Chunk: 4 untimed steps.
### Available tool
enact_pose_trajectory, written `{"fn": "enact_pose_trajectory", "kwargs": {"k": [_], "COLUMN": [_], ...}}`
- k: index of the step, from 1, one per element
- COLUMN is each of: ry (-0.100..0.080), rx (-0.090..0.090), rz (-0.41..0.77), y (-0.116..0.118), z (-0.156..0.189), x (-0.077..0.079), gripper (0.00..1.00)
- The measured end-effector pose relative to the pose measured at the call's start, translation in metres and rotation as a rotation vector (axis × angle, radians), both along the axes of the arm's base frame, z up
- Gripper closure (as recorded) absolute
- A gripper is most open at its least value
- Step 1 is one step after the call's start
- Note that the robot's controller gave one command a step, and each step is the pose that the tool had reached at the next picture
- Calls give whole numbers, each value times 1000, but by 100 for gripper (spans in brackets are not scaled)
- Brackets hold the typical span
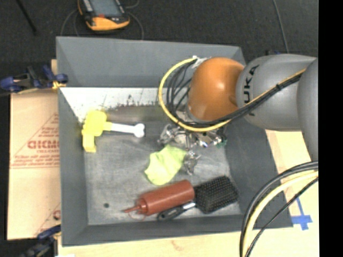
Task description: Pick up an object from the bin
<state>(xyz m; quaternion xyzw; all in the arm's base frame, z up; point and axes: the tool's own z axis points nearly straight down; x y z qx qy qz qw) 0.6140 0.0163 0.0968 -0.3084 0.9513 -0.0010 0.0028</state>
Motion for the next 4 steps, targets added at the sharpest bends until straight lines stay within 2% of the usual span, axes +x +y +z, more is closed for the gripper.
{"fn": "enact_pose_trajectory", "kwargs": {"k": [1, 3, 4], "ry": [-4, -1, 9], "rx": [0, 0, 1], "rz": [111, 110, 110], "y": [-1, -1, -1], "z": [-22, -19, 0], "x": [1, 0, -2], "gripper": [100, 100, 100]}}
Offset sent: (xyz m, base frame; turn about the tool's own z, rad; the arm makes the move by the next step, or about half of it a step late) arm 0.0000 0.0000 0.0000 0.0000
